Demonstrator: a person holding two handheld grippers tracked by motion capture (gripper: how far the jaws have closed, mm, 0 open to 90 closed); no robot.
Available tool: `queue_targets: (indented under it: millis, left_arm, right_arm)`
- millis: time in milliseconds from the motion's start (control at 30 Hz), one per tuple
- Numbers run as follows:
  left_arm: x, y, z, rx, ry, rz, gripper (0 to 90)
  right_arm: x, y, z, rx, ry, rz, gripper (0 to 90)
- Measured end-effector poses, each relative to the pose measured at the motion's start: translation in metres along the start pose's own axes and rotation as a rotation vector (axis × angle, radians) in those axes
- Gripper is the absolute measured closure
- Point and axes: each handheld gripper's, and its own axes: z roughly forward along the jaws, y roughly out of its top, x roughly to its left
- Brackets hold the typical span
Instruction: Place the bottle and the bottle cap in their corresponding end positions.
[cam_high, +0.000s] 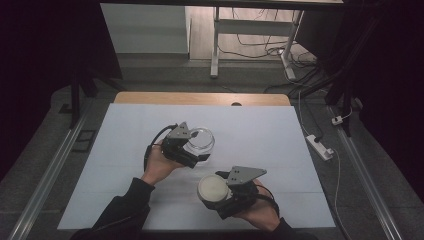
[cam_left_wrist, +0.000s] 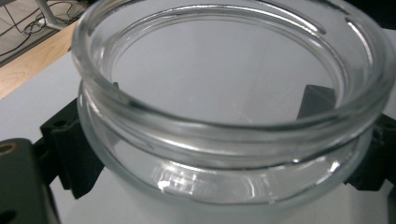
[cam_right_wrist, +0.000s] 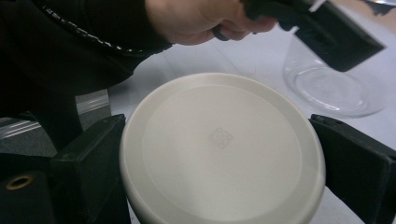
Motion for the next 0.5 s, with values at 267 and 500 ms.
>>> queue_targets:
  millis: [267,500]
  left_arm:
    - [0.008,-0.001,0.012,-0.001,0.004,0.000,7.4]
    - [0.013,-0.002,0.023,0.004,0.009,0.002,7.4]
  right_arm:
    - [0.002,-0.008,0.013,0.021,0.005,0.006,6.7]
    - [0.001,-0.016,0.024,0.036,-0.006,0.012,6.7]
